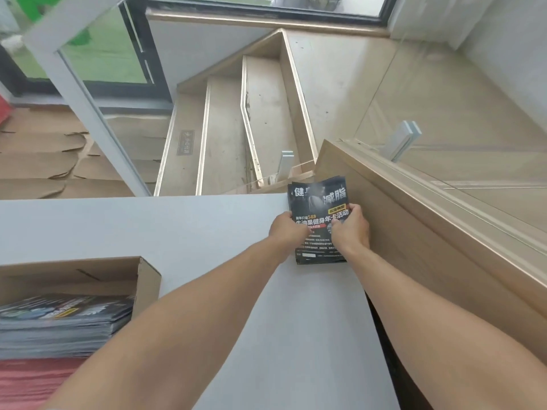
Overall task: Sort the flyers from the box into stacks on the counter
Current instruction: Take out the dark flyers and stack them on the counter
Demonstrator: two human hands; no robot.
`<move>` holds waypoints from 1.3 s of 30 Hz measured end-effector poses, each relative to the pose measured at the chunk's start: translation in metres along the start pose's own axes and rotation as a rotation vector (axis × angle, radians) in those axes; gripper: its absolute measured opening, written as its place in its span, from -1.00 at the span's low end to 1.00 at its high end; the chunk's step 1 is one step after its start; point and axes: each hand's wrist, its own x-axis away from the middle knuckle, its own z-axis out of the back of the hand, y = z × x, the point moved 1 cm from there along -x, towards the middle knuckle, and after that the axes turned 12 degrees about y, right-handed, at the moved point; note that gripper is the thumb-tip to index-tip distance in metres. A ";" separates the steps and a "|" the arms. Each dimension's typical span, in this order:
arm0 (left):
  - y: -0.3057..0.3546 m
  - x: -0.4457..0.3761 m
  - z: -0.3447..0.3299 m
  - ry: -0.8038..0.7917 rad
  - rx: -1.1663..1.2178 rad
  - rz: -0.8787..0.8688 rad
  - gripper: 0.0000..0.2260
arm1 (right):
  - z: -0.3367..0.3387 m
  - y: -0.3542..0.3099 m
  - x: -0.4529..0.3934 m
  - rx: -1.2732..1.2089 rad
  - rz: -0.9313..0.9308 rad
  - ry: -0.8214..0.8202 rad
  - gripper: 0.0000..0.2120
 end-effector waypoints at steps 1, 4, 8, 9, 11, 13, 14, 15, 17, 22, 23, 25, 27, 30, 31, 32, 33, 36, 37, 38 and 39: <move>-0.002 -0.004 -0.001 0.002 -0.021 0.001 -0.69 | -0.003 0.001 -0.001 0.023 0.011 -0.007 -0.63; -0.007 -0.014 -0.003 0.041 -0.113 -0.043 -0.65 | -0.009 0.005 -0.005 0.146 0.072 -0.004 -0.62; -0.013 -0.020 -0.013 0.090 -0.273 -0.098 -0.55 | -0.012 0.007 -0.006 0.278 0.123 -0.016 -0.60; -0.009 -0.013 -0.013 0.086 -0.297 -0.099 -0.53 | -0.012 0.006 -0.007 0.266 0.109 -0.041 -0.59; -0.005 -0.006 -0.015 0.061 -0.318 -0.082 -0.49 | -0.013 0.001 -0.008 0.251 0.065 -0.113 -0.45; 0.004 0.002 -0.017 0.023 -0.213 -0.026 -0.37 | -0.012 -0.005 -0.010 0.260 0.032 -0.192 -0.20; 0.008 0.004 -0.017 0.002 -0.126 0.020 -0.29 | -0.011 -0.007 -0.011 0.265 0.020 -0.221 -0.11; 0.013 0.008 -0.016 -0.012 -0.052 0.068 -0.24 | -0.009 -0.009 -0.012 0.278 0.007 -0.239 -0.06; 0.019 0.010 -0.015 -0.040 0.028 0.118 -0.22 | -0.008 -0.011 -0.014 0.320 -0.010 -0.254 -0.09; 0.030 0.008 -0.005 -0.148 0.120 0.214 -0.63 | -0.007 -0.012 -0.019 0.372 -0.031 -0.266 -0.40; 0.031 0.007 -0.003 -0.154 0.144 0.237 -0.64 | -0.006 -0.013 -0.020 0.371 -0.030 -0.266 -0.44; 0.031 0.006 -0.002 -0.153 0.167 0.237 -0.65 | -0.006 -0.013 -0.020 0.370 -0.039 -0.268 -0.41; 0.029 0.004 -0.003 -0.168 0.199 0.235 -0.59 | -0.005 -0.013 -0.020 0.351 -0.060 -0.269 -0.36; 0.026 0.004 0.003 -0.146 0.203 0.208 -0.39 | -0.002 -0.014 -0.016 0.319 -0.038 -0.251 -0.35; 0.024 0.005 0.007 -0.119 0.194 0.193 -0.32 | 0.000 -0.017 -0.012 0.330 0.012 -0.240 -0.33; 0.021 0.005 0.014 -0.092 0.196 0.175 -0.26 | 0.002 -0.022 -0.006 0.344 0.083 -0.229 -0.32; 0.018 0.007 0.021 -0.058 0.193 0.148 -0.22 | 0.005 -0.029 0.001 0.344 0.160 -0.213 -0.32; 0.012 0.022 0.057 0.081 0.209 0.036 -0.32 | 0.001 -0.055 0.030 0.182 0.381 -0.162 -0.43; 0.010 0.028 0.073 0.133 0.228 -0.015 -0.36 | -0.003 -0.064 0.042 0.110 0.450 -0.155 -0.47; 0.007 0.035 0.091 0.189 0.252 -0.068 -0.40 | -0.008 -0.073 0.055 0.052 0.509 -0.161 -0.50; 0.005 0.044 0.111 0.256 0.275 -0.117 -0.45 | -0.013 -0.083 0.069 0.006 0.558 -0.186 -0.54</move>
